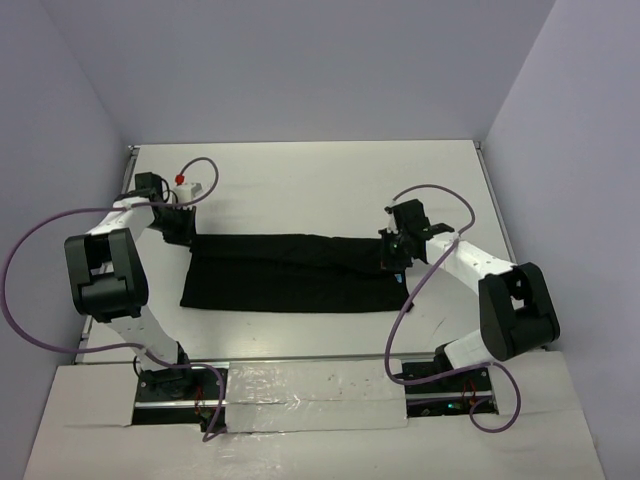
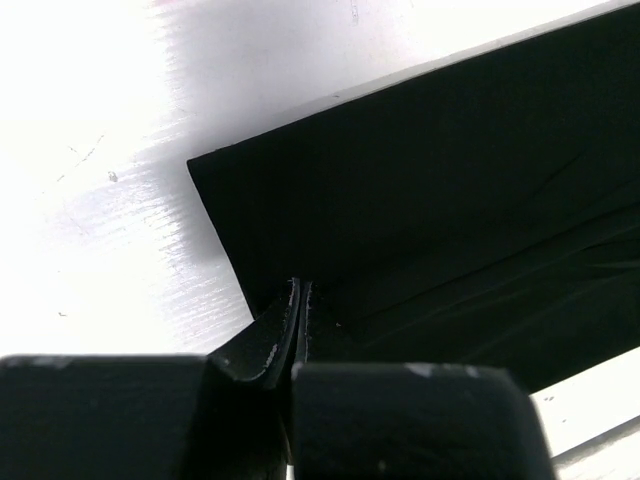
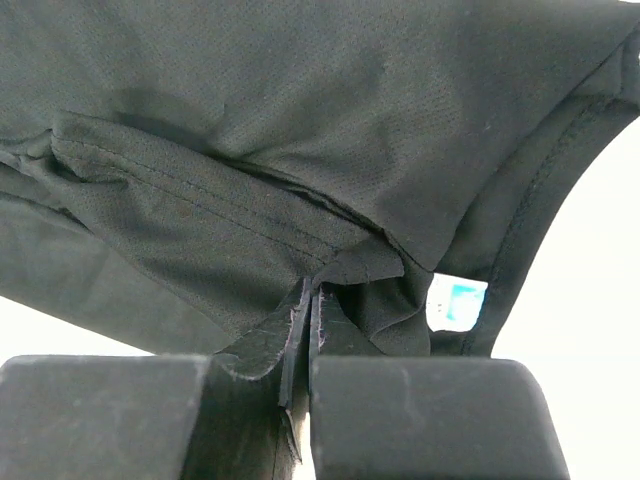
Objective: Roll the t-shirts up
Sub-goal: Fold the T-shirt at the center of the board.
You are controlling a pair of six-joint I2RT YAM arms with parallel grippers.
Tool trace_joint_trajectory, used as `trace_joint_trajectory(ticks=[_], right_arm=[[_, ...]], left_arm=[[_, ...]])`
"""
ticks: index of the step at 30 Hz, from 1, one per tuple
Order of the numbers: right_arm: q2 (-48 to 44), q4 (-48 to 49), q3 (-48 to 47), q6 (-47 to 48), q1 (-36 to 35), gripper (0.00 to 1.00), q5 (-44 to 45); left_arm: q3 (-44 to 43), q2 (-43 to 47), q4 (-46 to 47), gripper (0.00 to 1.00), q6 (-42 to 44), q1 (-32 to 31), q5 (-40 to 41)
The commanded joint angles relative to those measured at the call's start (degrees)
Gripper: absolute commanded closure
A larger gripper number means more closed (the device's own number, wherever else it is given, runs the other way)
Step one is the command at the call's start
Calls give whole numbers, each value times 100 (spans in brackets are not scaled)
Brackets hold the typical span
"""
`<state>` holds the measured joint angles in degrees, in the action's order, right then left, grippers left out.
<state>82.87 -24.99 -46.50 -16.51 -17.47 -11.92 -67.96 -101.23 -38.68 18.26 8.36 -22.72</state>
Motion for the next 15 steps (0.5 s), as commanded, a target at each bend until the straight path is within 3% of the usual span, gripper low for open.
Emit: trace_joint_trajectory(ticks=[1, 9, 15], right_arm=[[-60, 144, -69, 25, 7, 100, 225], [-368, -216, -105, 175, -63, 100, 419], [-105, 187, 360, -237, -239, 96, 67]], left_arm=[[-287, 77, -26, 100, 142, 34, 57], [-306, 51, -44, 100, 292, 69, 198], [90, -63, 141, 100, 283, 43, 356]])
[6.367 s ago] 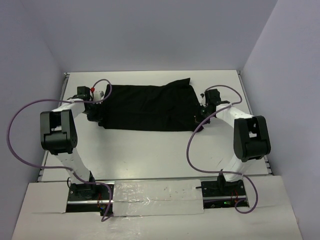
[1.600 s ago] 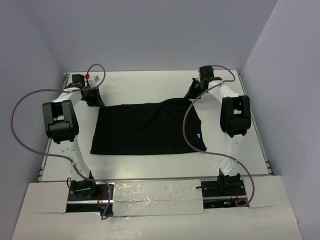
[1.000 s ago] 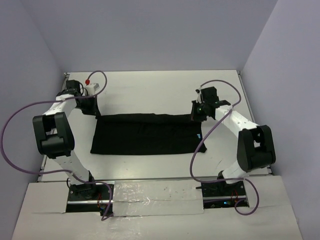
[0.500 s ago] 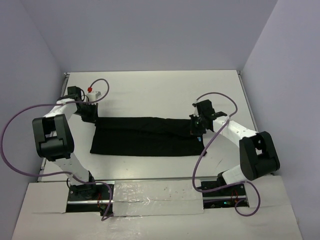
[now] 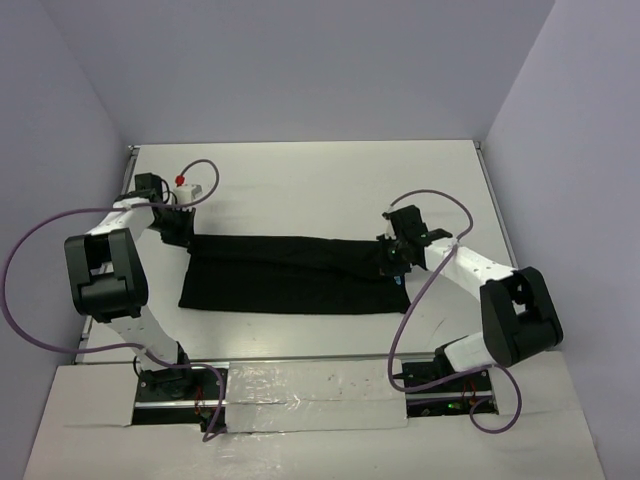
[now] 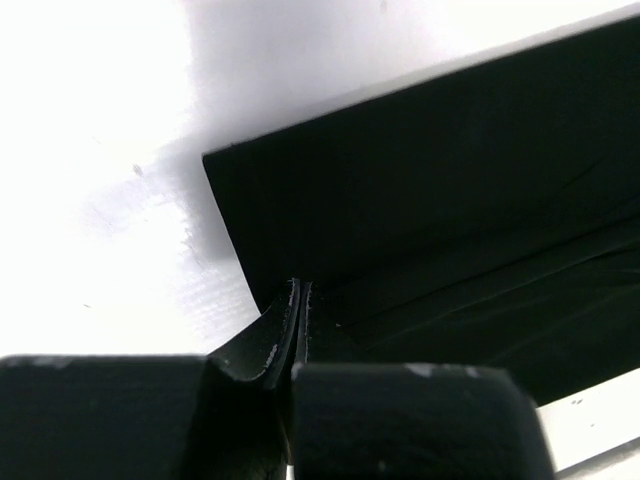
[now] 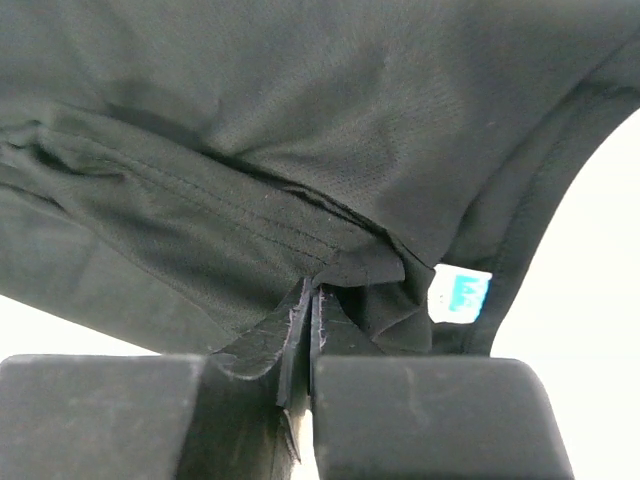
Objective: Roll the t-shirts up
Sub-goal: Fold the T-shirt at the center of the board.
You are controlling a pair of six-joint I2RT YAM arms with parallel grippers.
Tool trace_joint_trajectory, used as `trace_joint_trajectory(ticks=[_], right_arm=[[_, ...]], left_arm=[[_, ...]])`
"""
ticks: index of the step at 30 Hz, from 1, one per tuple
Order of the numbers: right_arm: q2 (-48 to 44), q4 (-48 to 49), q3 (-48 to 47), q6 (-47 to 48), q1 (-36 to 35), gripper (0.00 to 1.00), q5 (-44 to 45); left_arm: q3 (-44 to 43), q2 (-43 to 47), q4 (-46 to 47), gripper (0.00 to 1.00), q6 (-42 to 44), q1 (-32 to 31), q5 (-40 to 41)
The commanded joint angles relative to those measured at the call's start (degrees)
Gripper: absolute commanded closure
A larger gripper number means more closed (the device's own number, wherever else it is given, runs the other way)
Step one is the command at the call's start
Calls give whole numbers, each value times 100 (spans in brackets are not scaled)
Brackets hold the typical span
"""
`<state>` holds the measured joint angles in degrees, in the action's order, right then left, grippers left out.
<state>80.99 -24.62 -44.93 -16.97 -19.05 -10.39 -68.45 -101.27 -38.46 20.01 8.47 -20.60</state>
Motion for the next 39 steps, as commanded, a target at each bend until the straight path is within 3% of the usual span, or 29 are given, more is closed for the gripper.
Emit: trace_joint_trajectory(ticks=[1, 3, 9, 17, 19, 25, 28, 31, 32, 35, 39], right_arm=[[118, 212, 273, -245, -81, 92, -51], [206, 247, 388, -350, -73, 87, 72], [260, 116, 353, -377, -73, 50, 222], [-635, -717, -121, -227, -38, 39, 380], [-725, -956, -322, -236, -29, 37, 406], [-857, -1449, -324, -456, 129, 37, 679], [-857, -1283, -253, -649, 357, 41, 688], [-690, -775, -297, -904, 515, 53, 399], [-646, -633, -289, -1000, 534, 55, 311], [-409, -307, -192, -1141, 577, 57, 38], [-189, -131, 45, -1230, 595, 57, -59]], left_arm=[[182, -77, 128, 100, 134, 41, 161], [261, -129, 128, 96, 152, 41, 205], [349, -94, 31, 63, 302, 41, 372], [130, 142, -215, 35, 293, 58, 425], [-88, 204, -267, 24, 249, 67, 434], [-827, 546, -102, 21, -5, 94, 470], [-1457, 635, 128, 28, -287, -81, 128], [-2321, 198, -293, 43, -401, -915, -330], [-2436, 100, -364, 45, -480, -1500, -574], [-2437, -243, -338, 45, -612, -2591, -979], [-2261, -621, 100, 39, -954, -3517, -1524]])
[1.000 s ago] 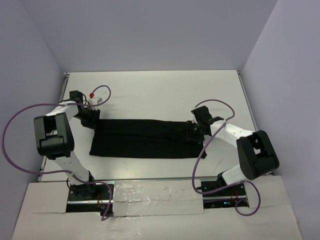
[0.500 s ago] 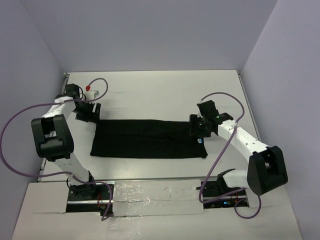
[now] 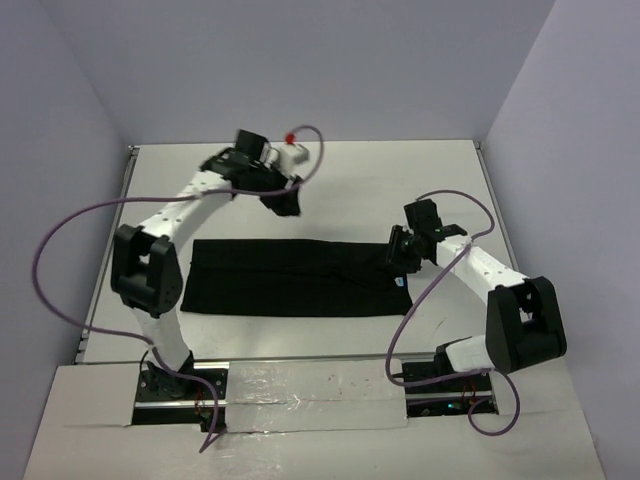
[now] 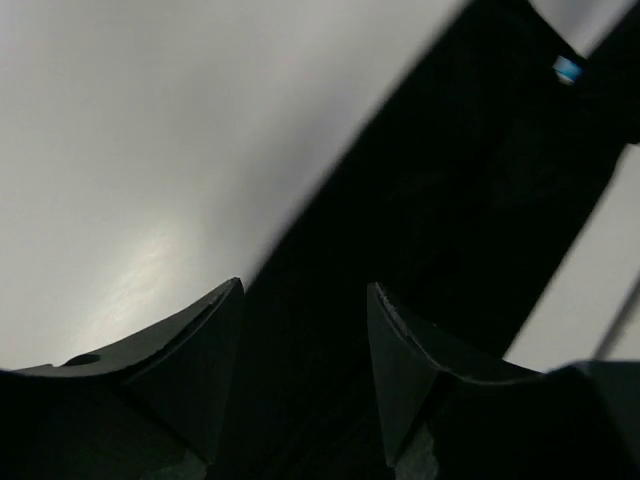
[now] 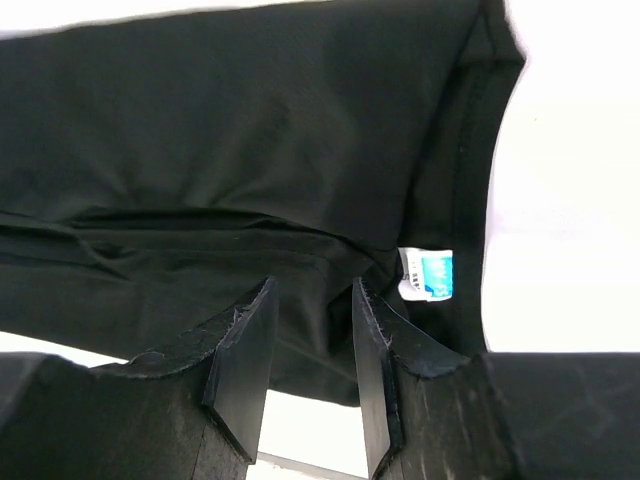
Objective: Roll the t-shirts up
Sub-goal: Fold the T-shirt at the center of the board.
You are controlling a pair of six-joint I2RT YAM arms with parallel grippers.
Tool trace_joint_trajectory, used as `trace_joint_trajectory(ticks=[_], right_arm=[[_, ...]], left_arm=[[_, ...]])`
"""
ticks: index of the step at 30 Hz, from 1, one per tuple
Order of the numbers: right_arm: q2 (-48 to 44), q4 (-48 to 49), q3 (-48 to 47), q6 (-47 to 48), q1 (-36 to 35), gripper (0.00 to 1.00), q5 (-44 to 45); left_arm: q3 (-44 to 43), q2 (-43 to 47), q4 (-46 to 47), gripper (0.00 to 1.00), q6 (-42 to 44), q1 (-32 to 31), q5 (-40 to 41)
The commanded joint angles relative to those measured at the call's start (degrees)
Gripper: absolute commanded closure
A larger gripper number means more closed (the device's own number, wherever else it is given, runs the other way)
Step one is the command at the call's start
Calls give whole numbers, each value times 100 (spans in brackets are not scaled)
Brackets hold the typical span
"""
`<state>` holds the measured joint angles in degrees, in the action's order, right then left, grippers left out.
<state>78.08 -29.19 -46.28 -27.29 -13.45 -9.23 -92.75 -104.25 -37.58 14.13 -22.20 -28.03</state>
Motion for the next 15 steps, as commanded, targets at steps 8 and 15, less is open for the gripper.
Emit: trace_joint_trajectory(ticks=[8, 15], right_arm=[[374, 590, 339, -110, 124, 59, -166], [523, 862, 471, -14, 238, 66, -236]], left_arm=[[468, -798, 1454, 33, -982, -1444, -863], [530, -1220, 1824, 39, -1219, -1876, -607]])
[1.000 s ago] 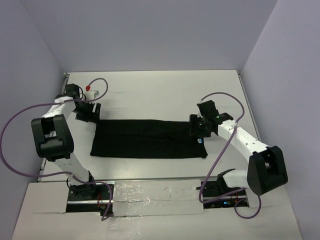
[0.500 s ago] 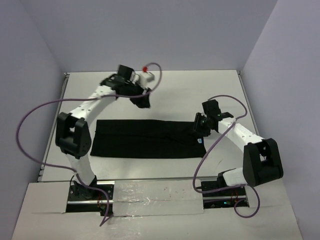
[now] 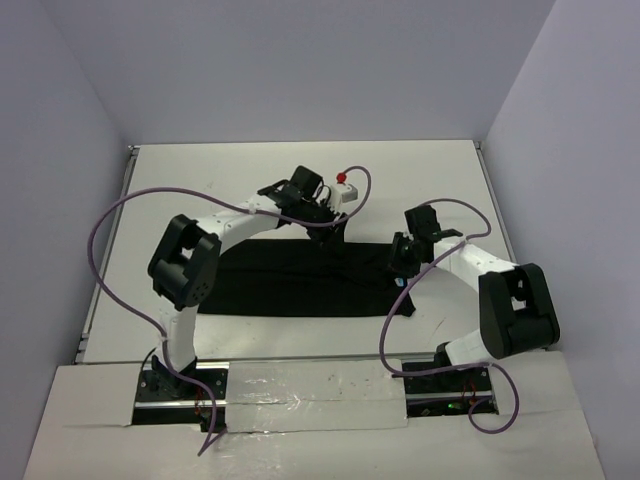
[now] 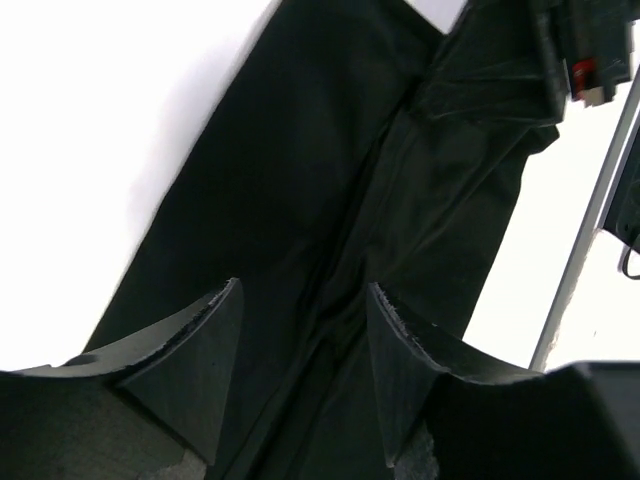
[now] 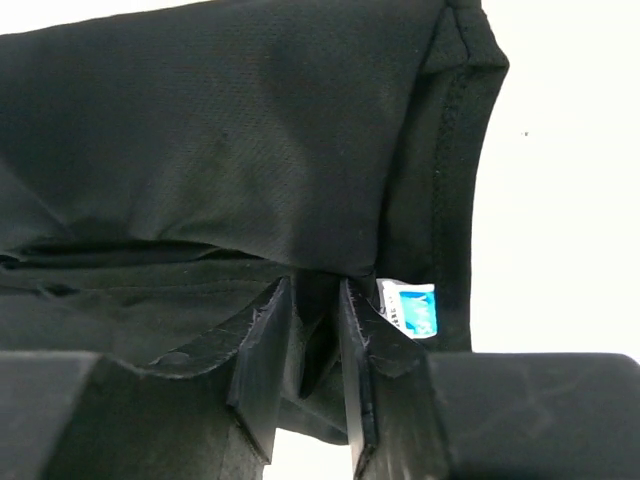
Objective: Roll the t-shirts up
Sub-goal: Fold the T-shirt at the center of the board.
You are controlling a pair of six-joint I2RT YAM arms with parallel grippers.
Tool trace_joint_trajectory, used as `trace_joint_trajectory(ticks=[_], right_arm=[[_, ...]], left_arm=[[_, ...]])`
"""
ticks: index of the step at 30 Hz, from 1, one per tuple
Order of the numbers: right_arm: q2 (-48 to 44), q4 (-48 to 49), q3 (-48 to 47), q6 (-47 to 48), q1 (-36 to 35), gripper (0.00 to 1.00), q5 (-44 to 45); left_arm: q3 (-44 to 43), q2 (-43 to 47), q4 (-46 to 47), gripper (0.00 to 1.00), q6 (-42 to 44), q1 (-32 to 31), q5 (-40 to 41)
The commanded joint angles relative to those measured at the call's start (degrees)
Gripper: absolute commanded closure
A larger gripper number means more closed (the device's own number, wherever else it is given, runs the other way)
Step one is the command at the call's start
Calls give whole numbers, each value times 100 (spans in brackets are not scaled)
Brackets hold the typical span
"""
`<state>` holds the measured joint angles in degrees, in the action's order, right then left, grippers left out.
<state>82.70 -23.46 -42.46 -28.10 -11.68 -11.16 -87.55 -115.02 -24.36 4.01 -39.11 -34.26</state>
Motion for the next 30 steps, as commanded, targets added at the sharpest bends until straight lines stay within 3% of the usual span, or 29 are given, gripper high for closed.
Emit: trace_joint_trajectory(ticks=[1, 7, 10, 13, 16, 17, 30], right_arm=[[62, 316, 97, 85, 61, 67, -62], [1, 413, 141, 173, 70, 71, -141], [-34, 395, 150, 208, 70, 76, -132], [-69, 404, 167, 217, 78, 81, -123], [-87, 395, 194, 243, 87, 88, -88], [-104, 386, 203, 261, 78, 97, -54], [-1405, 641, 607, 647, 87, 100, 290]], left_arm=[[1, -213, 502, 40, -208, -228, -1], [19, -459, 406, 41, -67, -422, 165], [-52, -512, 283, 49, -14, -466, 139], [-34, -513, 116, 62, 82, -474, 262], [-34, -486, 54, 95, 83, -457, 429], [-86, -477, 19, 100, 4, -448, 473], [-140, -231, -43, 100, -190, -334, 693]])
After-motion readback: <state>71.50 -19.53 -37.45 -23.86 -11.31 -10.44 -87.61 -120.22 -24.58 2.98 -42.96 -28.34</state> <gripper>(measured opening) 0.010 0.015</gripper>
